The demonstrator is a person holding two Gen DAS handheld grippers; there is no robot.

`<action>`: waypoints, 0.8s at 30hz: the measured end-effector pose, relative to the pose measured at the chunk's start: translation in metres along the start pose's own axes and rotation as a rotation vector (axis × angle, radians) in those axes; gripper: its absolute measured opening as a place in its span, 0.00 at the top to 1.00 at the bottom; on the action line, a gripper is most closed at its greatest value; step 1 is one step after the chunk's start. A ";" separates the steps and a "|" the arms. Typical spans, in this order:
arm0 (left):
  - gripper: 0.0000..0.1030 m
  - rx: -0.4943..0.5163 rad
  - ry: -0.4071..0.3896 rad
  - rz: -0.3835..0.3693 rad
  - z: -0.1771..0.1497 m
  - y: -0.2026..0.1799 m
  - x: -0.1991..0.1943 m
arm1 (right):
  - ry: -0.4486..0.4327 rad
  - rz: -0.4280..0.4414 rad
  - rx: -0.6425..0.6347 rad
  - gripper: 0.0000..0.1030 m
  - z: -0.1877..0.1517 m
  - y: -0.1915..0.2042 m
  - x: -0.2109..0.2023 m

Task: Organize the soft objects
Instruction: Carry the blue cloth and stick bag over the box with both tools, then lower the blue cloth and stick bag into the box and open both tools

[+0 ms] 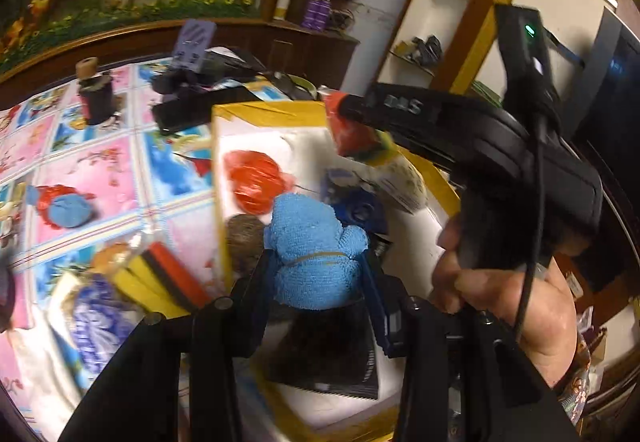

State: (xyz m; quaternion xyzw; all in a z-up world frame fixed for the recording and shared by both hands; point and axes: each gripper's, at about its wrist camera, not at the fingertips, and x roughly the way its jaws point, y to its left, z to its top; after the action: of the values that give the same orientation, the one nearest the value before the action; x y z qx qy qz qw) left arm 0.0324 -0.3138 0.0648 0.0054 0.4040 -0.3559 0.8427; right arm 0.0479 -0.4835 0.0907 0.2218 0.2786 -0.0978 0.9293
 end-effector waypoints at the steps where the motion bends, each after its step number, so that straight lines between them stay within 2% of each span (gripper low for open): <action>1: 0.60 0.011 0.006 0.000 -0.001 -0.005 0.004 | 0.011 -0.006 0.004 0.68 0.001 -0.004 0.002; 6: 0.60 0.017 0.027 -0.010 -0.004 -0.010 0.014 | 0.032 -0.023 0.012 0.68 -0.002 -0.010 0.004; 24: 0.60 0.021 0.018 -0.010 -0.005 -0.008 0.010 | 0.092 -0.033 0.004 0.68 -0.007 -0.005 0.024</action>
State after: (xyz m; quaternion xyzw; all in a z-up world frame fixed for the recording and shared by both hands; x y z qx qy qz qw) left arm 0.0282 -0.3242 0.0571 0.0152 0.4080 -0.3642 0.8370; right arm 0.0633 -0.4855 0.0698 0.2234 0.3243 -0.1033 0.9134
